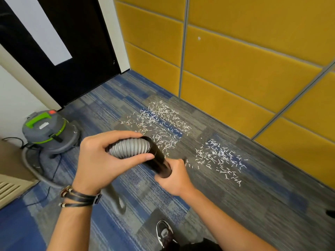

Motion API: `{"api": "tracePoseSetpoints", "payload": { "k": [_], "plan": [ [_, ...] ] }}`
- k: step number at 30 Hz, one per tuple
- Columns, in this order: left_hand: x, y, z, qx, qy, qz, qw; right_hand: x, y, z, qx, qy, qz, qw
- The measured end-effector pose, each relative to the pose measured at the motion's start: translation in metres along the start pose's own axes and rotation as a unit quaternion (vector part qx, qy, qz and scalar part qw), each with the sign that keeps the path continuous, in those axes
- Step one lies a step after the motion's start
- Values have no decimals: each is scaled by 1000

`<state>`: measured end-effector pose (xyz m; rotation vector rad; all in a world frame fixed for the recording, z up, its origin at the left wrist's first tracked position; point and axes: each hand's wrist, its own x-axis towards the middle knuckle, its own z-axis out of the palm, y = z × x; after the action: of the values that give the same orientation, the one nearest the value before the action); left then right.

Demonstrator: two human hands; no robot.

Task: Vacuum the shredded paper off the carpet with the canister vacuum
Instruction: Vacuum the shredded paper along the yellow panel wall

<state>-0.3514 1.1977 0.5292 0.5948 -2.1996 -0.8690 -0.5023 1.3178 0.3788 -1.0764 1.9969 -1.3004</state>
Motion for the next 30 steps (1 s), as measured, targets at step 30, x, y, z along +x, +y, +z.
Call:
{"api": "tracePoseSetpoints", "payload": {
  "k": [30],
  "plan": [
    [-113,90,87,-42,-15,-28,999,-133,60,-109,-36,-47,-52,997]
  ]
}}
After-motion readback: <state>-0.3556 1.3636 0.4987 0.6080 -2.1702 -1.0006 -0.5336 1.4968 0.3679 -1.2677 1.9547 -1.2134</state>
